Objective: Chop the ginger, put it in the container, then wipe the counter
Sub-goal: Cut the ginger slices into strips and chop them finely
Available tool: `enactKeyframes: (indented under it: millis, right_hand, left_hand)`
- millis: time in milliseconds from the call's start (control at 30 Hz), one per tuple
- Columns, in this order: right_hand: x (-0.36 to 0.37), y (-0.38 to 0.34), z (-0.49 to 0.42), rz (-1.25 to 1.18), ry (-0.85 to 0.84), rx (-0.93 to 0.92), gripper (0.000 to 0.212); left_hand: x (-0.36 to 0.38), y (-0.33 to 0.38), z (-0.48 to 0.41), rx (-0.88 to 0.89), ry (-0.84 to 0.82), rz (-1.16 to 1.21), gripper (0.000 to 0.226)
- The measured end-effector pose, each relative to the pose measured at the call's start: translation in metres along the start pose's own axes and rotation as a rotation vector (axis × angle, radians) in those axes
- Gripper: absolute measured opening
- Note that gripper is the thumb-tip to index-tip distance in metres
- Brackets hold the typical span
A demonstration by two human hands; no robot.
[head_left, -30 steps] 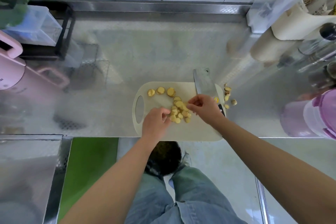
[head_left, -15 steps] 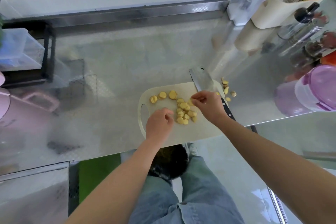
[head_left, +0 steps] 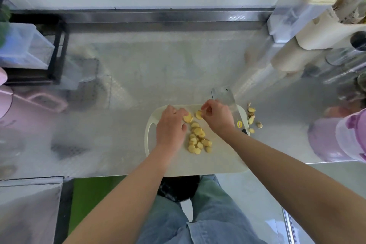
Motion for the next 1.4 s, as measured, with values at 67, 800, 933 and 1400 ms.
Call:
enactKeyframes:
  millis: [67,800,933,1400]
  right_hand:
    - [-0.003,0.001,0.001,0.017,0.004,-0.095,0.008]
    - [-0.011,0.008,-0.017,-0.271,-0.172,-0.031,0.008]
    - [-0.002,0.011,-0.02,-0.156,-0.095,-0.037,0.011]
    - [-0.006,0.017,0.03,0.235,-0.304,-0.254,0.014]
  left_hand:
    - [0.002,0.004,-0.006,0.073,0.027,-0.021,0.035]
    - [0.015,0.001,-0.022,0.165,0.033,-0.077,0.034]
    - [0.015,0.0,-0.023,0.165,0.053,-0.077,0.033]
    - [0.015,-0.005,0.002,0.184,0.17,-0.129,0.026]
Point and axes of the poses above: each hand's wrist, its own z-axis away from the middle knuckle, its own x-axis out of the palm, y = z × x, the point moved 1 cm from there along -z, towards the middle knuckle, and after that the axes turned 10 degrees about -z, right-handed, at the moved point
